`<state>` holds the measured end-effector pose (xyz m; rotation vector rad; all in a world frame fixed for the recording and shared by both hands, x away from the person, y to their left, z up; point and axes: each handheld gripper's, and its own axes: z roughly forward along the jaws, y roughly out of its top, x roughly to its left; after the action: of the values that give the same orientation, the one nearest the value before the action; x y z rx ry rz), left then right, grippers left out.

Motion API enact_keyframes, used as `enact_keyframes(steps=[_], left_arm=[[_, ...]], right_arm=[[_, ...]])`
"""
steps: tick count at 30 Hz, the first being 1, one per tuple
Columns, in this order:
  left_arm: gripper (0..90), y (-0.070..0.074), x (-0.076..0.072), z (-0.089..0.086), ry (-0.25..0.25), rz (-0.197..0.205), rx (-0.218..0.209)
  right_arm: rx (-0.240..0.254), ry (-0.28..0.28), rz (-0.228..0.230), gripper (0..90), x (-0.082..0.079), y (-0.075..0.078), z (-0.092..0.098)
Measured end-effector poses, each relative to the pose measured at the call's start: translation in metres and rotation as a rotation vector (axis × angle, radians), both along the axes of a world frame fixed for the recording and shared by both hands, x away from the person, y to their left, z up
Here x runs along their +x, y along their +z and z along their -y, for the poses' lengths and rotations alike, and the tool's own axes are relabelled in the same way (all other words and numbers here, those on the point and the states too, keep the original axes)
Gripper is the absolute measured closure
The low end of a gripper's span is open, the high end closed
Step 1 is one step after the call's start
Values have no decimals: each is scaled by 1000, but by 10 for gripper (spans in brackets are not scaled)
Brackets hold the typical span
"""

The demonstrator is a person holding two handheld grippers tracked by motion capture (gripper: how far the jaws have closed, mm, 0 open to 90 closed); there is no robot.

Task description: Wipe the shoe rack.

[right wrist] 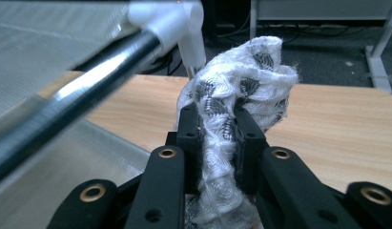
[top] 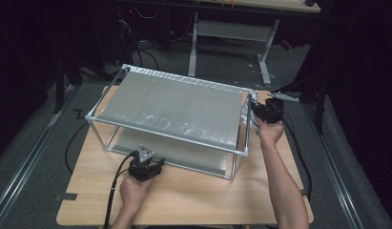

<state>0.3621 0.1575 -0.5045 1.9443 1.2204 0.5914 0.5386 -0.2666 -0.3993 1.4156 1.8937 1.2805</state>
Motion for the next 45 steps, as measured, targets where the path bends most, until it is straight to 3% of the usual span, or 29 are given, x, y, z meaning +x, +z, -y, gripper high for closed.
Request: enact_keyframes(steps=[4,7,12,15,19,27,31,40,45], left_arm=[[466,0,0,0,-1,0,2],[467,0,0,0,-1,1,1],[467,0,0,0,-2,1,2],[466,0,0,0,-1,2,2],[466,0,0,1,-3,4,6],[467,0,0,2,-11,7,14],[468,0,-1,3,-15,8,21],[467,0,-1,3,-16,8,22],[467,0,-1,4,-22,11,32]], right_arm=[[-33,-6,-44,774,3,-15,-4],[31,-18,-85,774,5,-30,-2],[5,-29,-149,775,6,-56,-2],[10,-31,-169,774,6,-63,-2],[27,-22,-139,774,6,-50,-2],[38,19,-14,774,0,-2,-1],[50,31,32,774,-5,13,1],[-58,45,2,773,-19,5,1],[-100,55,33,782,-33,19,10]])
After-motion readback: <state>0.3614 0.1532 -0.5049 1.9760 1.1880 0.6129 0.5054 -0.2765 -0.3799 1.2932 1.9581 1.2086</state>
